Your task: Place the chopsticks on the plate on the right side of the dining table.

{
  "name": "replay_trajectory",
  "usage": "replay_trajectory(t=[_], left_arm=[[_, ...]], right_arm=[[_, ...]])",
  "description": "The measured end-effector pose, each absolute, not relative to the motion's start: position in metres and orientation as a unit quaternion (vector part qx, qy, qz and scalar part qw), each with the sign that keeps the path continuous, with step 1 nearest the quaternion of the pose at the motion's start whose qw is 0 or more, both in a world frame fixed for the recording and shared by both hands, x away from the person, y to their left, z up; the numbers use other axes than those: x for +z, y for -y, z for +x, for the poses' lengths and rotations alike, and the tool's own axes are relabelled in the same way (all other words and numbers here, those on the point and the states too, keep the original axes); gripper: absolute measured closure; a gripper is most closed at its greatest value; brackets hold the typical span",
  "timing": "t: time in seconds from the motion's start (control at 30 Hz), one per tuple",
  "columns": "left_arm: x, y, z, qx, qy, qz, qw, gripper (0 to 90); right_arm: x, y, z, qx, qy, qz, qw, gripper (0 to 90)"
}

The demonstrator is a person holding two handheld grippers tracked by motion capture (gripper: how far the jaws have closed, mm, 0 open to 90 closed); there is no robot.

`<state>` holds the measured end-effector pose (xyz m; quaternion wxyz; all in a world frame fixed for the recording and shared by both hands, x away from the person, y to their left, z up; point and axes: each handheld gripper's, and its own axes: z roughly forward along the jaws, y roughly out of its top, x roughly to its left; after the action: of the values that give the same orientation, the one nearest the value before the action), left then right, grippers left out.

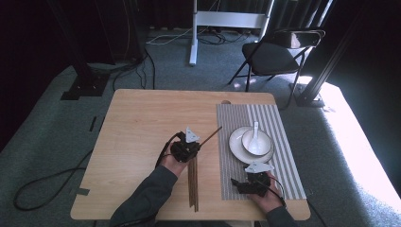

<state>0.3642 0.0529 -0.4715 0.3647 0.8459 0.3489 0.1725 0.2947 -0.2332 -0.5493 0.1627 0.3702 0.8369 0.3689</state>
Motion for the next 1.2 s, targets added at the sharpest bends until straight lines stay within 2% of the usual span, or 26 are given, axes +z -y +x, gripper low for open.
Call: replay_trajectory(t=[1.2], left_arm=[[-0.465,-0.013,0.380,0.183,-0.313,0.860,0.360,85.3]], right_arm=[[-0.549,0.233,0.295,0.369,-0.837,0.370,0.162,22.0]])
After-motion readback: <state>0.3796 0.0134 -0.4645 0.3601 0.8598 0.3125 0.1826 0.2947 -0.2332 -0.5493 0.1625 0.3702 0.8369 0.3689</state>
